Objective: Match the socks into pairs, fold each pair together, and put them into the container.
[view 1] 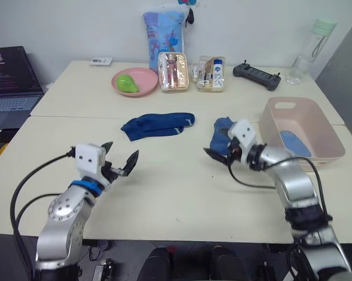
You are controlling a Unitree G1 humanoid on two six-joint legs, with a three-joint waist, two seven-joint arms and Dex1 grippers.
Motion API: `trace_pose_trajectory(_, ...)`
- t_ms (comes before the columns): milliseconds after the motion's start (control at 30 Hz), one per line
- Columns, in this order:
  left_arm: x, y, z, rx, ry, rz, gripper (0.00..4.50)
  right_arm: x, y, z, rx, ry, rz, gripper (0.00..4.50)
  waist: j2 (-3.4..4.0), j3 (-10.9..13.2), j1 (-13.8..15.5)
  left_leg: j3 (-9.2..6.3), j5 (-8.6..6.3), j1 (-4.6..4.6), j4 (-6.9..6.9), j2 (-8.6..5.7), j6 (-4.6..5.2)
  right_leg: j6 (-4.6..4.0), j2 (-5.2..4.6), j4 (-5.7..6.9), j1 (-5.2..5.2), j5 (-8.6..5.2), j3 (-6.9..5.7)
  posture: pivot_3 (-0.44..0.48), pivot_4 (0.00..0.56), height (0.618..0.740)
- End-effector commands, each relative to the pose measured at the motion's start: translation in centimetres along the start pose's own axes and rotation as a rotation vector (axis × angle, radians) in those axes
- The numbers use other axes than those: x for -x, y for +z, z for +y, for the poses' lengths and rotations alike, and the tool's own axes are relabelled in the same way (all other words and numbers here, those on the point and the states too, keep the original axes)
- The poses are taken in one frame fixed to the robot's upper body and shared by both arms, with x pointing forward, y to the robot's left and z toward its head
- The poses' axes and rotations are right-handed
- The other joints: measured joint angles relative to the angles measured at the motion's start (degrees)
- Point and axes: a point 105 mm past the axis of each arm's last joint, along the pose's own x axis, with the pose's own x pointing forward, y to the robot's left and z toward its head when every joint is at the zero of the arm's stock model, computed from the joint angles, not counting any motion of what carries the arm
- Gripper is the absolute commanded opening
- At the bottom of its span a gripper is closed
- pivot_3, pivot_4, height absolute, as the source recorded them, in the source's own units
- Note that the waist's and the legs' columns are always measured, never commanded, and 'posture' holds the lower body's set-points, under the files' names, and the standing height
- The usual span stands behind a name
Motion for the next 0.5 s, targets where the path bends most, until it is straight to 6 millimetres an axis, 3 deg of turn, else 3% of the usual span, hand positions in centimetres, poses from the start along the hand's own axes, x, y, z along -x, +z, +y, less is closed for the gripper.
trace_pose_trajectory(33, 2.0, 0.0, -0.9, -0.012, 0.029, -0.020, 4.50, 2.4, -1.3, 1.3, 0.008, -0.075, -0.014, 4.46, 0.00, -0.02, -0.04, 0.01, -0.01, 0.11, -0.01, 0.00, 0.02, 0.00, 0.00, 0.00, 0.09, -0.01, -0.01, 0.000, 0.150, 0.740)
trace_pose_trajectory(167, 4.1, -1.8, -1.8, 0.016, 0.044, 0.037, 4.50, 5.0, -3.7, 3.2, -0.022, -0.079, 0.006, 4.46, 0.03, -0.04, -0.35, 0.05, -0.03, 0.20, -0.08, 0.01, 0.05, -0.02, 0.01, -0.02, 0.15, -0.08, -0.01, 0.000, 0.150, 0.740)
trace_pose_trajectory(267, 5.2, -2.5, -2.1, 0.046, 0.072, 0.057, 4.50, 6.2, -4.6, 3.3, -0.021, -0.125, 0.010, 4.46, 0.04, -0.06, -0.85, 0.06, -0.03, 0.32, -0.07, 0.02, 0.05, -0.01, 0.03, 0.03, 0.24, -0.08, -0.02, 0.000, 0.150, 0.740)
trace_pose_trajectory(400, 5.2, -2.5, -2.3, 0.047, 0.079, 0.055, 4.50, 5.8, -4.3, 3.1, -0.030, -0.152, -0.010, 4.46, 0.03, -0.07, -1.41, 0.18, -0.04, 0.52, -0.10, 0.11, 0.06, -0.01, 0.15, 0.04, 0.32, -0.09, 0.04, 0.000, 0.150, 0.740)
trace_pose_trajectory(500, 4.2, -2.1, -2.2, 0.028, 0.060, 0.040, 4.50, 4.6, -3.6, 2.7, -0.041, -0.146, -0.036, 4.46, 0.04, -0.07, -1.37, 0.18, -0.04, 0.53, -0.10, 0.12, 0.06, -0.01, 0.18, 0.06, 0.32, -0.09, 0.05, 0.000, 0.150, 0.740)
